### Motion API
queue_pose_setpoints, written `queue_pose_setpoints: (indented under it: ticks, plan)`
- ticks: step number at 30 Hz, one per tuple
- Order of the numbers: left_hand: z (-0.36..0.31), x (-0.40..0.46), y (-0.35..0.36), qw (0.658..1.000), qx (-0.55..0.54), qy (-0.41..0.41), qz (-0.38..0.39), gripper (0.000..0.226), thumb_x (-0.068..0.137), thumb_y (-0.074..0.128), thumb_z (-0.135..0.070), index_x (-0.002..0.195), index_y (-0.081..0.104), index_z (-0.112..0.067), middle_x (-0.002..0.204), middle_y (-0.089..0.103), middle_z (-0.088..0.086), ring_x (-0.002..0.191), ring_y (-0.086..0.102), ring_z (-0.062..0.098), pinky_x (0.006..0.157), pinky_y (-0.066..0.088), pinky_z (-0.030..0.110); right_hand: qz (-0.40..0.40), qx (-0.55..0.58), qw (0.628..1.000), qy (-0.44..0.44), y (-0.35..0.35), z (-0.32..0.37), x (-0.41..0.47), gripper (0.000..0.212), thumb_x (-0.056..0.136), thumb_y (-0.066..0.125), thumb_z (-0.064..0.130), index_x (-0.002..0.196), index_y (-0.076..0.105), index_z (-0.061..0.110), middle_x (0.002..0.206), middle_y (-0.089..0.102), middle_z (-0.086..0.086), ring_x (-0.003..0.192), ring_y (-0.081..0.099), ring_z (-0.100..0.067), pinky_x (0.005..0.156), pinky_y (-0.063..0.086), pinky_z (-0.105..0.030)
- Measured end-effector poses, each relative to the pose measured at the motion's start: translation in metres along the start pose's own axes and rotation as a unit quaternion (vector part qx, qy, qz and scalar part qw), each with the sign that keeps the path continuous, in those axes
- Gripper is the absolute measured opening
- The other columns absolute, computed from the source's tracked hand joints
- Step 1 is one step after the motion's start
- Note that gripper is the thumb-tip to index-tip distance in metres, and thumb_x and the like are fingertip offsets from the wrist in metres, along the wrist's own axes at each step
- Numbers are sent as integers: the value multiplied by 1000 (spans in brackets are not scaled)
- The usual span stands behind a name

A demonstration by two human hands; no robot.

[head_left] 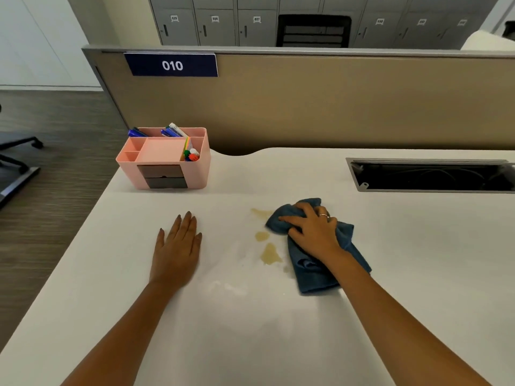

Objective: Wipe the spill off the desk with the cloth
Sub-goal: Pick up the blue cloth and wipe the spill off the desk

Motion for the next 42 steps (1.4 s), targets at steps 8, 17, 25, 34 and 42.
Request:
queue_pose_setpoints:
  ticks: [8, 17, 25, 34, 42]
  plan:
    - [2, 2, 2, 1000, -3, -4, -2, 55, 99, 15, -40, 149, 7, -20, 160, 7, -6, 147, 1, 11, 119, 4, 43, -63, 38, 996, 58, -20, -62, -58, 31, 85, 55, 32, 110, 63, 49, 134, 48, 7, 116, 40, -31, 86, 38, -48]
    - [3, 2, 3, 1000, -4, 2, -3, 55, 99, 16, -40, 149, 7, -20, 160, 6, -6, 147, 1, 12, 119, 3, 43, -15, 19, 999, -44, 1, 37, -74, 36, 82, 49, 37, 112, 58, 55, 138, 44, 7, 117, 40, -33, 85, 36, -46]
    - [0, -1, 0, 1000, -18, 3, -9, 54, 99, 18, -38, 149, 11, -18, 160, 10, -4, 147, 4, 13, 120, 5, 44, -51, 53, 997, -27, -12, -8, -123, 35, 74, 46, 42, 101, 67, 49, 128, 56, 5, 108, 49, -31, 74, 44, -44]
    - [1, 1, 2, 1000, -12, 6, -8, 55, 99, 16, -39, 149, 9, -20, 160, 8, -6, 147, 2, 12, 119, 4, 44, -56, 24, 996, 59, -2, 18, -19, 36, 83, 53, 37, 115, 57, 51, 138, 41, 3, 120, 35, -37, 90, 34, -51]
    - [2, 0, 2, 1000, -15, 5, -1, 55, 99, 16, -39, 149, 5, -20, 160, 6, -5, 147, 1, 13, 120, 4, 43, 21, 45, 989, -136, 21, 109, -75, 38, 77, 45, 45, 112, 58, 53, 138, 44, 8, 114, 41, -29, 84, 34, -44]
Point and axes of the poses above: each hand's wrist, its own x-axis towards the middle knuckle, its own y-axis out of the palm, z = x × y, the point moved 9 cm from there along x, towards the middle knuckle
